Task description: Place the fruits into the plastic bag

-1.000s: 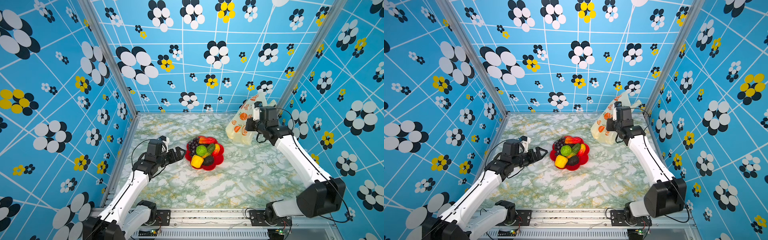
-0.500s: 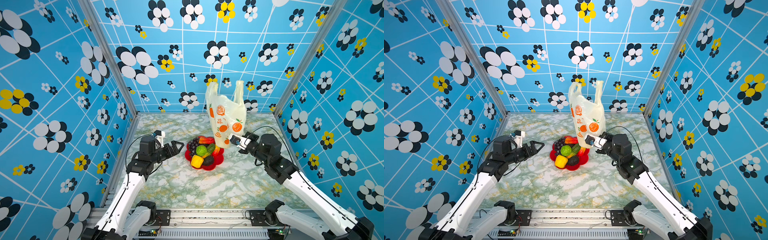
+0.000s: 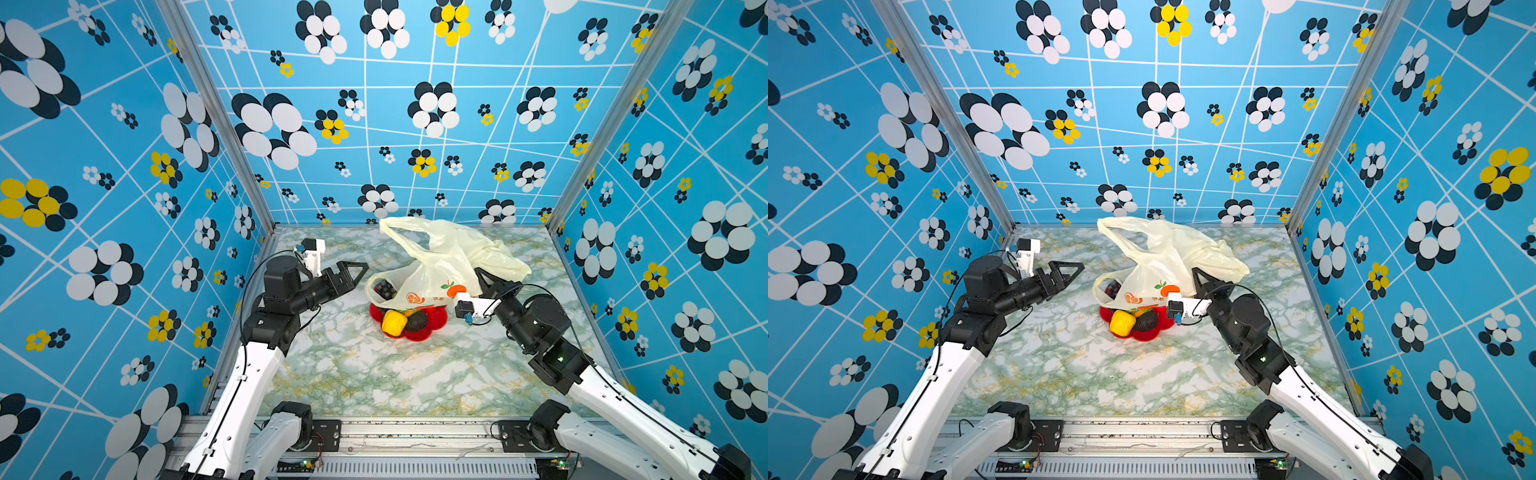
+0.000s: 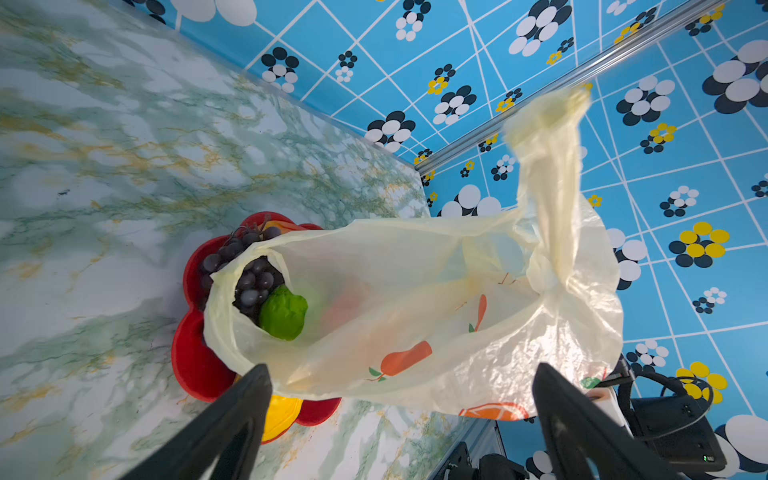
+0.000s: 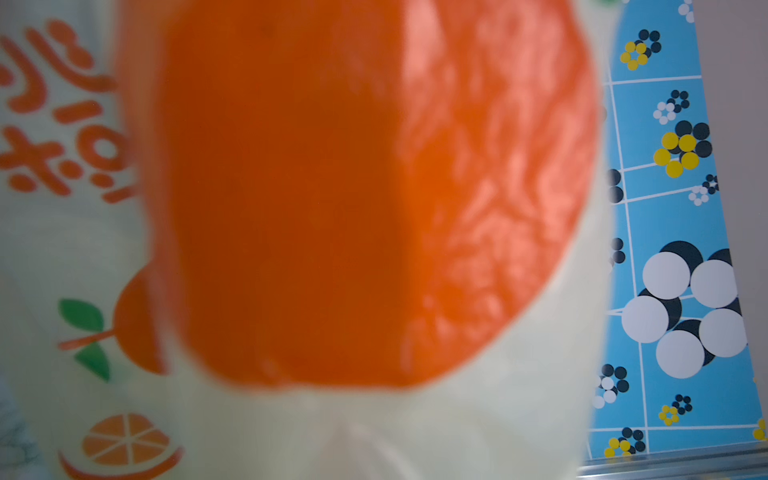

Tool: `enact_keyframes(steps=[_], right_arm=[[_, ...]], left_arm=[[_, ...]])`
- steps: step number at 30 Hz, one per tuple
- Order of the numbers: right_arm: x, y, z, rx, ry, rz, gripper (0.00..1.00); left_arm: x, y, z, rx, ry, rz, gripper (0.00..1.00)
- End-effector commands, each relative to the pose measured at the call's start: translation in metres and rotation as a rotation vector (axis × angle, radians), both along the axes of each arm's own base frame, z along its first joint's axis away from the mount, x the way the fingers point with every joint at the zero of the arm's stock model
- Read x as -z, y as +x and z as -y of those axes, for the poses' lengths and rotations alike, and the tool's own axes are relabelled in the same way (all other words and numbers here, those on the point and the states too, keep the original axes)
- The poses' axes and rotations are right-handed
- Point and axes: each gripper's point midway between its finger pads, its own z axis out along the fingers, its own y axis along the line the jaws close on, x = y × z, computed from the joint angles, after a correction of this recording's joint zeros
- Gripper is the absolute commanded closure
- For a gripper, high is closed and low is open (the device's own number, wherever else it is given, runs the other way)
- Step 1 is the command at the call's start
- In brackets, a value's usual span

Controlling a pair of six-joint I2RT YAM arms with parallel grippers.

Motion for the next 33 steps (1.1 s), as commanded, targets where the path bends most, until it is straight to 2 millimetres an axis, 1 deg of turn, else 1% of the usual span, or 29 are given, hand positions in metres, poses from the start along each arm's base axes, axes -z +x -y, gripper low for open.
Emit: enact_keyframes(steps=[1,3,6,8,11,15,18,22,25,27,28,30,31,32,33], right_arm=[[-0.025,-0.005,0.008,0.022,0.116,0.061,1.00],[-0.022,-0.004,0.008,0.022,0.131,0.051,1.00],[-0.024,-0.005,0.008,0.016,0.168,0.068,1.00],[-0.029,-0.007,0.009,0.006,0.199,0.078,1.00],[-0.037,-0.010,0.009,-0.010,0.242,0.090,1.00],[-0.053,-0.014,0.011,-0.025,0.307,0.106,1.00],[-0.061,-0.018,0.011,-0.043,0.338,0.117,1.00],[-0.070,-0.025,0.012,-0.072,0.385,0.123,1.00],[-0.073,-0.026,0.013,-0.077,0.406,0.123,1.00],[-0.071,-0.026,0.013,-0.076,0.410,0.118,1.00],[-0.071,-0.027,0.013,-0.081,0.416,0.118,1.00],[-0.071,-0.027,0.013,-0.089,0.428,0.115,1.00],[-0.071,-0.028,0.013,-0.089,0.436,0.112,1.00],[-0.069,-0.027,0.013,-0.088,0.438,0.106,1.00],[-0.067,-0.026,0.013,-0.087,0.441,0.101,1.00]], left_arm=[[0.001,0.003,-0.001,-0.009,-0.025,-0.051,0.01],[0.016,0.003,0.000,-0.007,-0.053,-0.110,0.01],[0.041,-0.001,0.004,-0.002,-0.081,-0.195,0.01],[0.060,-0.003,0.006,-0.002,-0.091,-0.245,0.01],[0.077,-0.002,0.008,-0.005,-0.118,-0.296,0.01],[0.088,0.004,0.015,0.014,-0.129,-0.349,0.01],[0.094,0.006,0.022,0.030,-0.118,-0.375,0.01],[0.094,0.012,0.028,0.033,-0.130,-0.375,0.01],[0.092,0.016,0.035,0.044,-0.140,-0.377,0.00],[0.089,0.017,0.041,0.057,-0.143,-0.372,0.02],[0.089,0.018,0.043,0.061,-0.140,-0.372,0.04],[0.089,0.020,0.045,0.062,-0.141,-0.373,0.11],[0.089,0.021,0.045,0.061,-0.145,-0.372,0.17],[0.088,0.022,0.046,0.061,-0.150,-0.368,0.28],[0.087,0.022,0.046,0.061,-0.154,-0.366,0.42]])
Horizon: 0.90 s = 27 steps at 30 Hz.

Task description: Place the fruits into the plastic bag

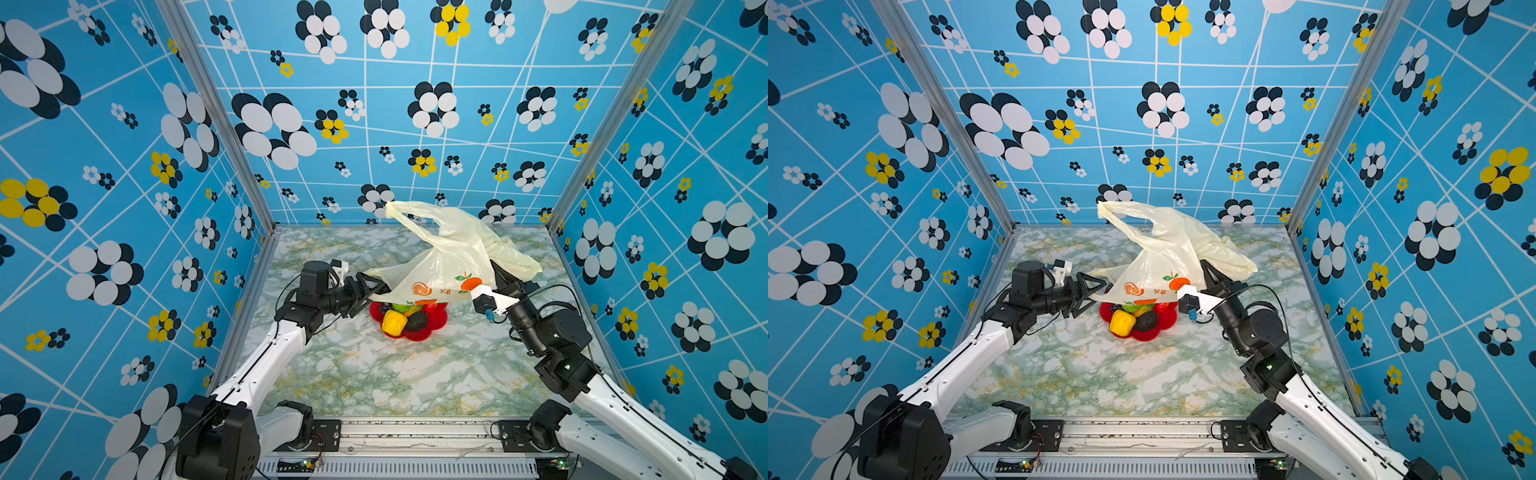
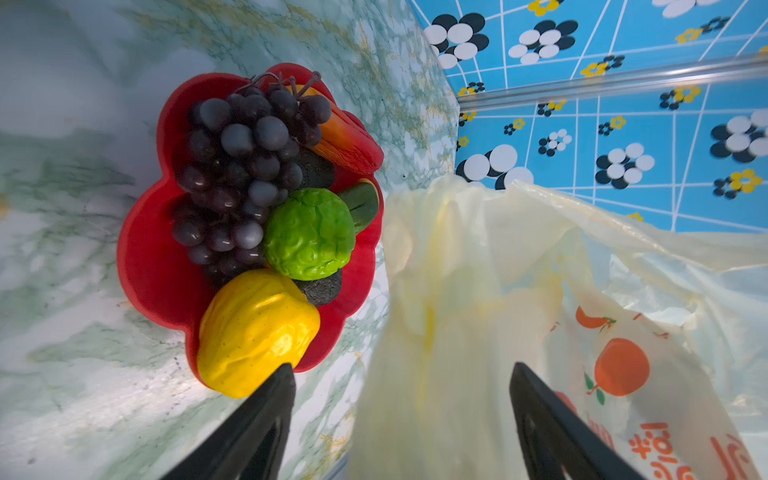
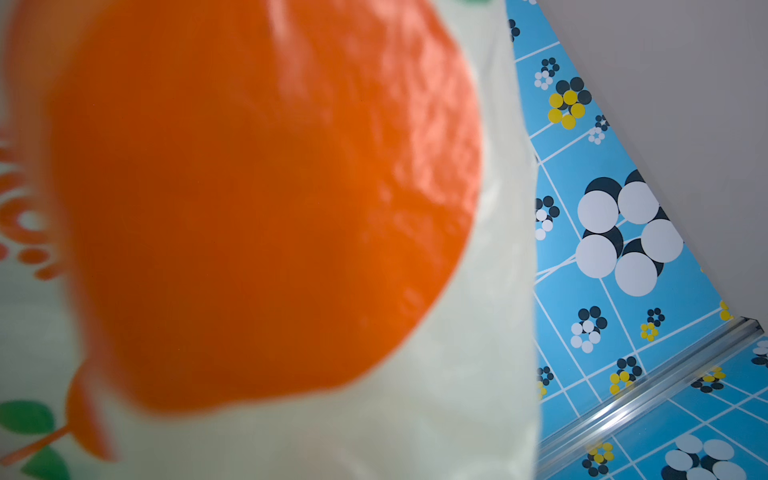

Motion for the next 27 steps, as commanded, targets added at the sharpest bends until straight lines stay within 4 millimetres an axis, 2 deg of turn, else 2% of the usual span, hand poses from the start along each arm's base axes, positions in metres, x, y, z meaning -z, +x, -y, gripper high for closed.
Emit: enact_keyframes(steps=[1,2,3,4,5,6,7,8,10,11,14,17,19,24,27], right_arm=[[-0.016,-0.006,0.003,-0.023,0.086,0.027,1.00],[-0.012,-0.005,0.003,-0.022,0.095,0.012,1.00],[-0.009,-0.004,0.003,-0.023,0.118,-0.006,1.00],[-0.008,-0.003,0.004,-0.029,0.159,-0.028,0.99],[-0.006,-0.003,0.006,-0.037,0.208,-0.062,0.85],[-0.003,-0.002,0.007,-0.046,0.264,-0.106,0.67],[0.004,0.001,0.010,-0.036,0.323,-0.164,0.45],[0.009,0.004,0.015,-0.020,0.405,-0.231,0.28],[0.021,0.008,0.030,0.048,0.549,-0.341,0.09],[0.028,0.009,0.043,0.105,0.637,-0.390,0.03],[0.040,0.003,0.074,0.241,0.865,-0.538,0.01],[0.048,-0.011,0.093,0.334,1.021,-0.701,0.01],[0.045,-0.023,0.093,0.337,1.073,-0.793,0.01],[0.010,-0.049,0.079,0.213,1.169,-0.943,0.01],[0.017,-0.047,0.077,0.358,1.120,-1.072,0.01]], left_arm=[[-0.023,0.009,0.004,0.001,-0.027,0.074,0.57],[-0.025,0.011,0.004,-0.002,-0.031,0.078,0.76],[-0.027,0.011,0.004,-0.002,-0.033,0.083,0.88],[-0.029,0.013,0.004,-0.005,-0.033,0.089,0.95],[-0.034,0.014,0.004,-0.004,-0.032,0.101,1.00],[-0.038,0.016,0.004,-0.004,-0.030,0.111,1.00],[-0.045,0.019,0.004,-0.004,-0.026,0.129,1.00],[-0.051,0.021,0.005,-0.003,-0.019,0.146,1.00],[-0.065,0.026,0.008,0.012,0.002,0.186,1.00],[-0.072,0.028,0.012,0.026,0.017,0.211,1.00],[-0.085,0.033,0.029,0.081,0.063,0.261,1.00],[-0.088,0.034,0.053,0.146,0.096,0.293,1.00],[-0.087,0.031,0.072,0.190,0.109,0.306,1.00],[-0.094,0.017,0.108,0.279,0.171,0.389,1.00],[-0.102,0.006,0.123,0.338,0.188,0.428,1.00]])
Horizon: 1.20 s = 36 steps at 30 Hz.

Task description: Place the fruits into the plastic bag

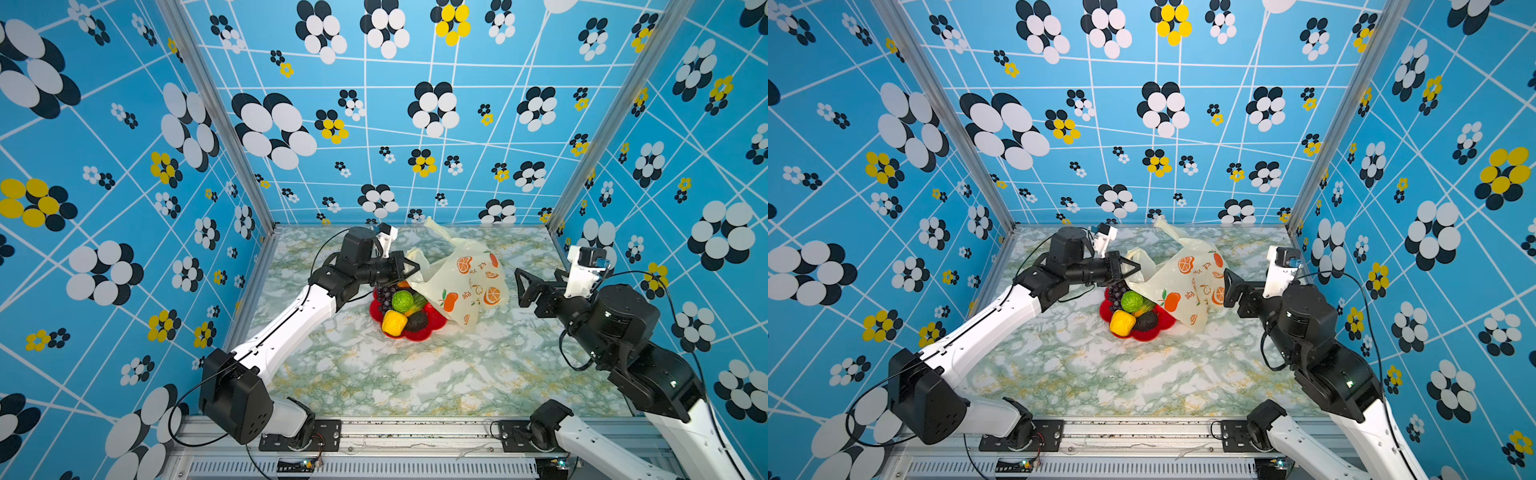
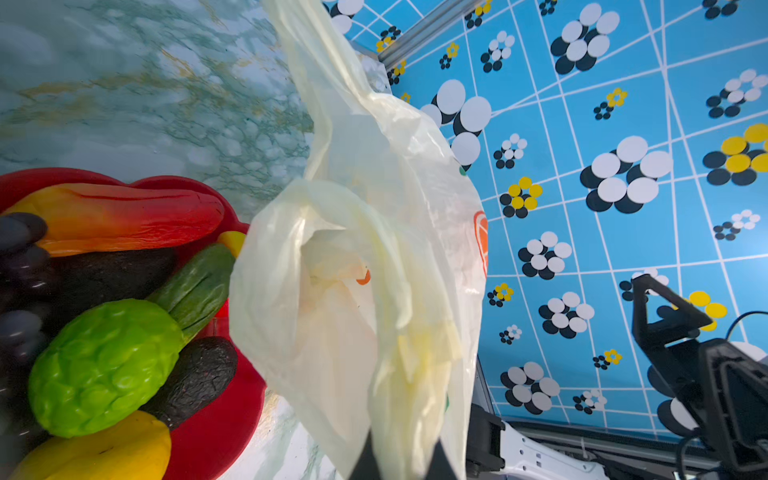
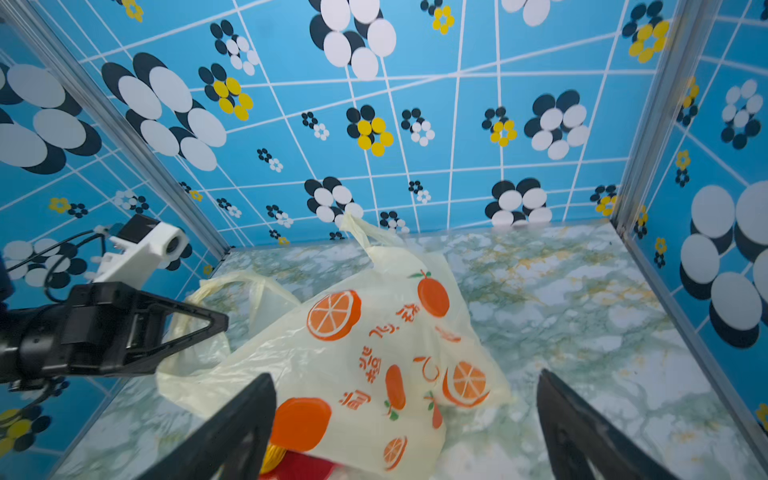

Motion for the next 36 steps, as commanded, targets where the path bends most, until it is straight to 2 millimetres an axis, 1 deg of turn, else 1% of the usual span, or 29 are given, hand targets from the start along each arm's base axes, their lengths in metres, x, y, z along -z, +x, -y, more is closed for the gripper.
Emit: enact_keyframes(steps=[1,3,5,6,8,11,13,14,16,17,18,19,21,24,25,28,32,34,36], right_arm=[[0.044,-0.005,-0.009,-0.003,-0.029,-0.335,0.01],[0.053,0.005,-0.022,-0.030,-0.076,-0.441,0.01],[0.055,0.020,-0.029,-0.032,-0.111,-0.474,0.01],[0.045,0.027,-0.031,-0.034,-0.100,-0.451,0.01],[0.036,0.041,-0.030,-0.021,-0.063,-0.429,0.01],[0.023,0.054,-0.025,0.005,0.006,-0.398,0.01],[0.015,0.057,-0.017,0.031,0.039,-0.367,0.01],[0.011,0.057,-0.012,0.048,0.055,-0.348,0.01],[0.004,0.055,-0.002,0.081,0.087,-0.313,0.01],[0.000,0.052,0.004,0.099,0.100,-0.294,0.01],[-0.005,0.049,0.011,0.117,0.108,-0.274,0.01],[-0.008,0.046,0.016,0.134,0.109,-0.260,0.01],[-0.016,0.037,0.028,0.171,0.101,-0.230,0.01],[-0.021,0.026,0.040,0.208,0.082,-0.209,0.01],[-0.021,0.025,0.042,0.213,0.079,-0.207,0.01],[-0.017,0.023,0.043,0.215,0.074,-0.214,0.01],[-0.008,0.028,0.047,0.241,0.057,-0.236,0.01],[-0.005,0.031,0.050,0.259,0.056,-0.248,0.00],[0.002,0.036,0.054,0.274,0.057,-0.266,0.01]], left_arm=[[-0.021,-0.008,0.011,0.053,0.039,0.110,1.00],[-0.030,-0.018,0.020,0.101,0.026,0.131,1.00],[-0.044,-0.031,0.030,0.164,0.003,0.177,1.00],[-0.051,-0.036,0.033,0.187,-0.004,0.199,1.00],[-0.066,-0.039,0.037,0.223,0.006,0.243,1.00],[-0.080,-0.032,0.043,0.256,0.056,0.273,1.00],[-0.089,-0.024,0.053,0.280,0.069,0.294,1.00],[-0.100,-0.019,0.059,0.292,0.065,0.320,1.00],[-0.113,-0.010,0.073,0.318,0.074,0.346,1.00],[-0.117,-0.007,0.084,0.338,0.083,0.354,1.00],[-0.117,-0.005,0.096,0.365,0.092,0.355,1.00],[-0.126,-0.006,0.105,0.380,0.086,0.376,1.00],[-0.133,-0.010,0.130,0.416,0.060,0.410,1.00],[-0.133,-0.020,0.151,0.448,0.018,0.412,1.00],[-0.131,-0.022,0.153,0.457,0.025,0.409,1.00],[-0.120,-0.041,0.159,0.511,0.065,0.408,1.00],[-0.109,-0.083,0.158,0.616,0.157,0.455,1.00],[-0.100,-0.106,0.155,0.676,0.199,0.453,1.00],[-0.086,-0.126,0.152,0.715,0.245,0.438,1.00]])
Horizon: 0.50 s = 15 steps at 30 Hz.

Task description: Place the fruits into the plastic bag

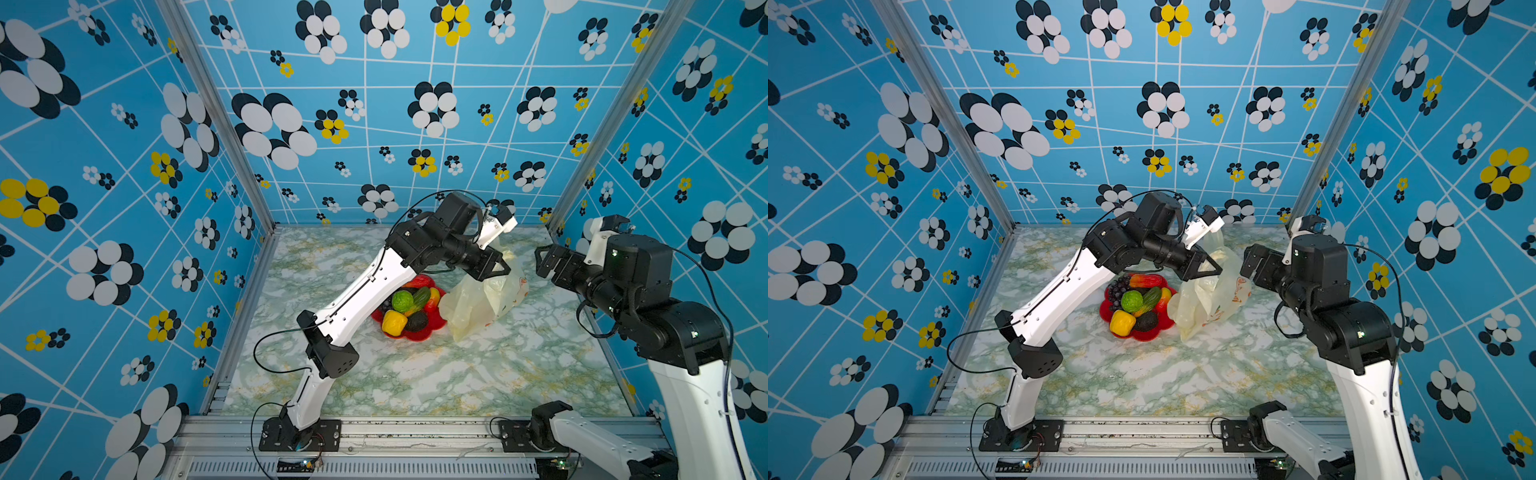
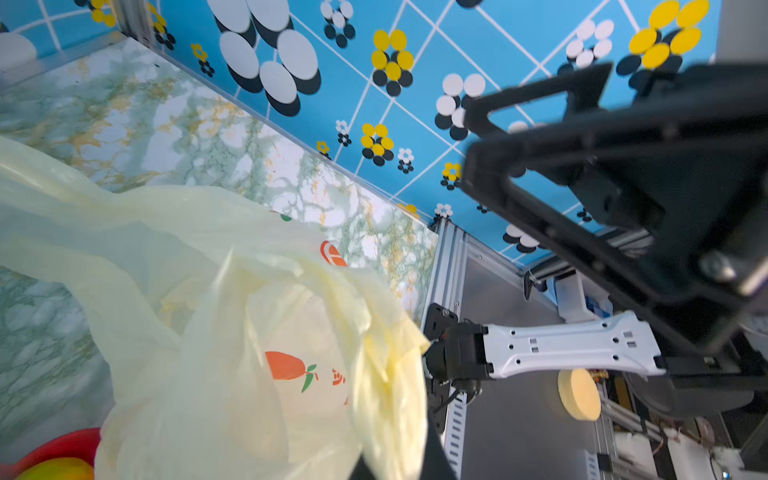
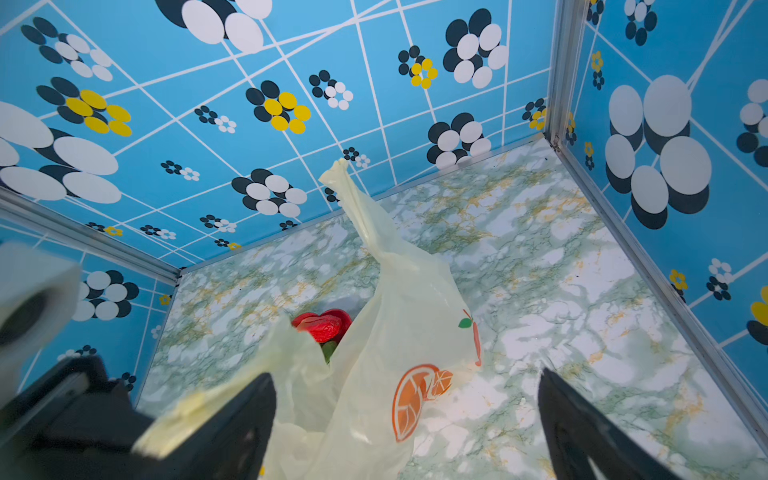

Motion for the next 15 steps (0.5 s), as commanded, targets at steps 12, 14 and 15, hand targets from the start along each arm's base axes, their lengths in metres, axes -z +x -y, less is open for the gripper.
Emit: enact_keyframes(steps=[12,14,15], right_arm=[[0.076,0.054,-0.024,-0.159,0.134,-0.234,0.01],[0.080,0.055,-0.026,-0.172,0.141,-0.245,0.01],[0.083,0.055,-0.025,-0.166,0.129,-0.262,0.01]], left_arm=[[0.029,-0.073,-0.054,0.036,0.058,-0.010,1.00],[0.031,-0.072,-0.055,0.034,0.066,-0.014,1.00],[0.032,-0.072,-0.054,0.034,0.068,-0.017,1.00]])
